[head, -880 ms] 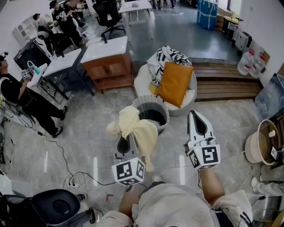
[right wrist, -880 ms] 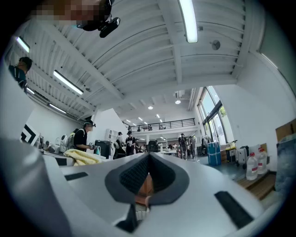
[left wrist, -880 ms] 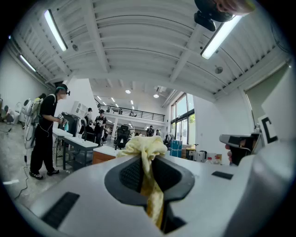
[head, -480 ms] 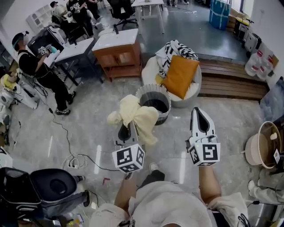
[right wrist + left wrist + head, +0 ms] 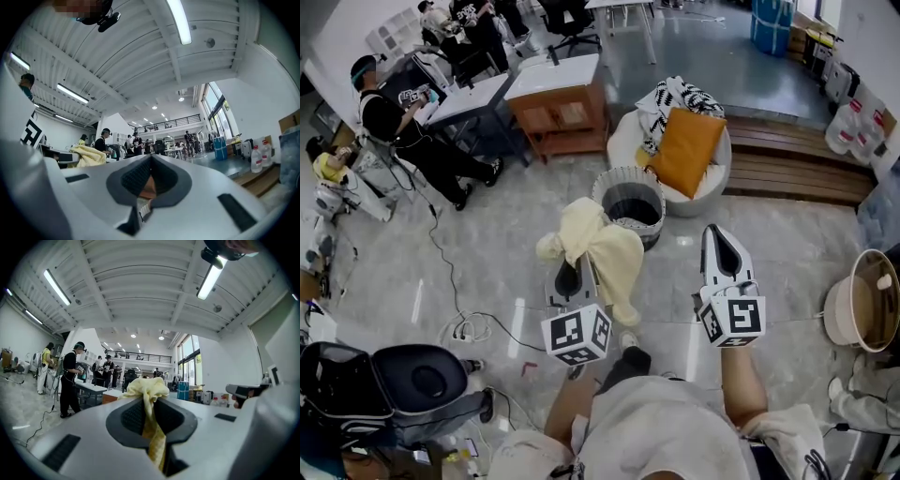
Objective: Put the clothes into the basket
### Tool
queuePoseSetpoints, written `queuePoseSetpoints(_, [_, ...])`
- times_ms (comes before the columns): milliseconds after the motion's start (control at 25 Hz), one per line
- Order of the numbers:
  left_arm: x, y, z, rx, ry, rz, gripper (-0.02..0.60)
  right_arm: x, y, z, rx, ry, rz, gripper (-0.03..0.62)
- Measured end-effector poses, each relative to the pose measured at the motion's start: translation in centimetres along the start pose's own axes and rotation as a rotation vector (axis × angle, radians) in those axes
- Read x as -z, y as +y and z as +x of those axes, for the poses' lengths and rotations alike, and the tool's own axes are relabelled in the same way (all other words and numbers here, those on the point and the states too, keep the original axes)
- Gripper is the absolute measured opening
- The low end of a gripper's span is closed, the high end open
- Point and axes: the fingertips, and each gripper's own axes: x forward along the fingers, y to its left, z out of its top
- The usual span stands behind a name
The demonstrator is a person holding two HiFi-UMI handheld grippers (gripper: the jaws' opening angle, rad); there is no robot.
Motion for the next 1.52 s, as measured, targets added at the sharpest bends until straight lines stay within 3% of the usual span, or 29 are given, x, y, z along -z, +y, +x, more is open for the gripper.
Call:
queuePoseSetpoints(440, [1.3, -3.2, -1.4, -0.013, 0.03, -0.018, 0.038, 0.2, -2.5, -3.6, -0.02, 0.03, 0.012, -0.012])
queuePoseSetpoints(760, [3.2, -4.3, 2.0, 0.036, 0.055, -0.029, 0.038, 1.4, -4.4, -1.0, 0.009, 0.041, 0.013, -0.012])
queuePoseSetpoints(1040, [3.7, -4.5, 9.0, 0.09, 0.056, -0.05, 0.038, 1.8, -6.5, 5.1, 0.015, 0.052, -0.019, -0.012])
queuePoseSetpoints(1520, [3.3, 0.1, 22.6, 0.087, 0.046, -0.052, 0.04, 3.3, -6.9, 20.5, -0.005, 0.078, -0.062, -0.012])
